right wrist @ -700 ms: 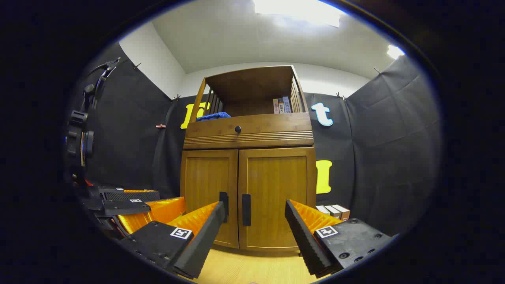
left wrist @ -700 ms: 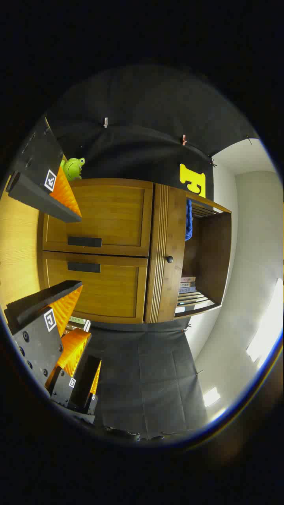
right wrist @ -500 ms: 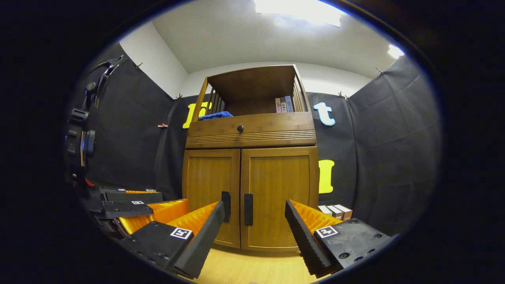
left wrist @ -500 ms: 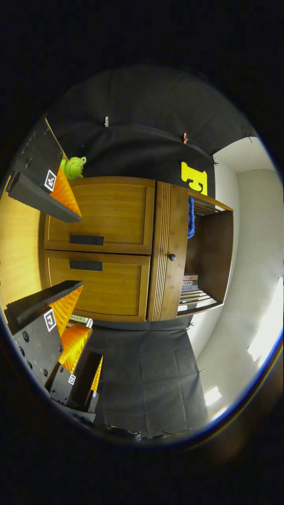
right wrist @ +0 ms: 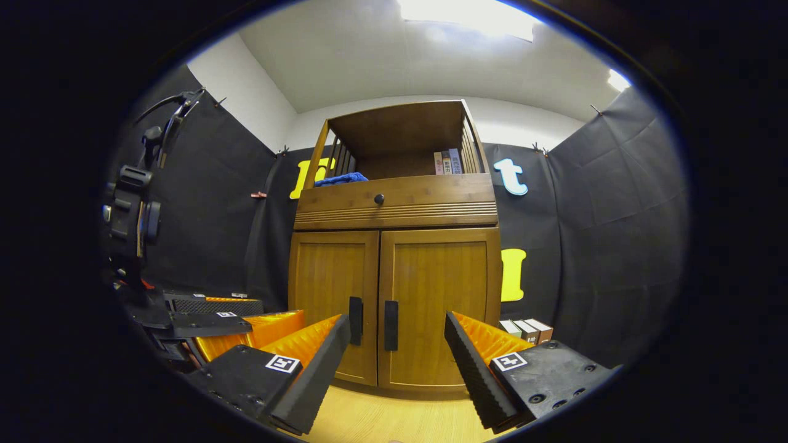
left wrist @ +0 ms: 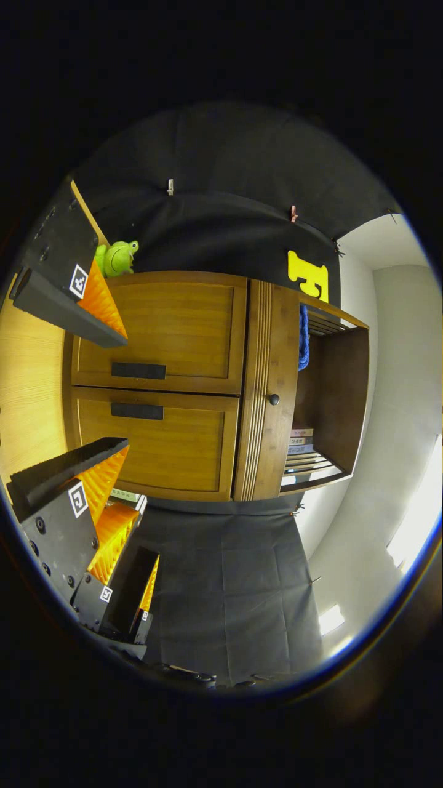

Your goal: Open the right door of the double-door shoe cabinet with the right hand, and open the left door with the left hand.

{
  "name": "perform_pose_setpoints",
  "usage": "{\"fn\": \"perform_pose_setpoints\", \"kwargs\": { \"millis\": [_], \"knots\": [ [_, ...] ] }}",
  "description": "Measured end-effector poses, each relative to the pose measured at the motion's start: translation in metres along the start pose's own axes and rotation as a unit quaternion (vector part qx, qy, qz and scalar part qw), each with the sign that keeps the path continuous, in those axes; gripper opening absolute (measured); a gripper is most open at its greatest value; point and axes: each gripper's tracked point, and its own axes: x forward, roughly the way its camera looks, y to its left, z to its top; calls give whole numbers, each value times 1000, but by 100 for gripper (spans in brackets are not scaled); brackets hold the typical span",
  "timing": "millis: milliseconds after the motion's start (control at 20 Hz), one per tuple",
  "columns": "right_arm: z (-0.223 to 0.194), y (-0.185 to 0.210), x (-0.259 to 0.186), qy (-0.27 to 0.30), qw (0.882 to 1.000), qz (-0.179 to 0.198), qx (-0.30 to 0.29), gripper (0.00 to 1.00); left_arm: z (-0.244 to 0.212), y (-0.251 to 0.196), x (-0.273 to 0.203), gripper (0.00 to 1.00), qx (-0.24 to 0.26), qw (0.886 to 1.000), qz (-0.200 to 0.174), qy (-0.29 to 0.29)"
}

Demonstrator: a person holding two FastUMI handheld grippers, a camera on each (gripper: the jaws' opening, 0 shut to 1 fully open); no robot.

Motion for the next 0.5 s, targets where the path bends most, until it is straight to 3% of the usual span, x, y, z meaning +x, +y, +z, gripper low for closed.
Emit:
{"fn": "perform_pose_setpoints", "kwargs": {
  "millis": [150, 200, 250, 500],
  "knots": [
    [-4, -1, -2, 2, 1000, -1, 0, 97, -2, -4, -1, 92, -6, 1000, -5, 9],
    [-5, -2, -3, 4, 1000, 0, 2, 97, -1, -3, -1, 87, -3, 1000, -4, 9],
    [-8, -1, -3, 8, 1000, 1, 3, 97, -2, -3, -2, 92, -1, 1000, -4, 9],
    [-12, -6, -5, 13, 1000, -8, 1, 97, -4, -12, -3, 92, 1, 1000, -18, 12]
  ]
}}
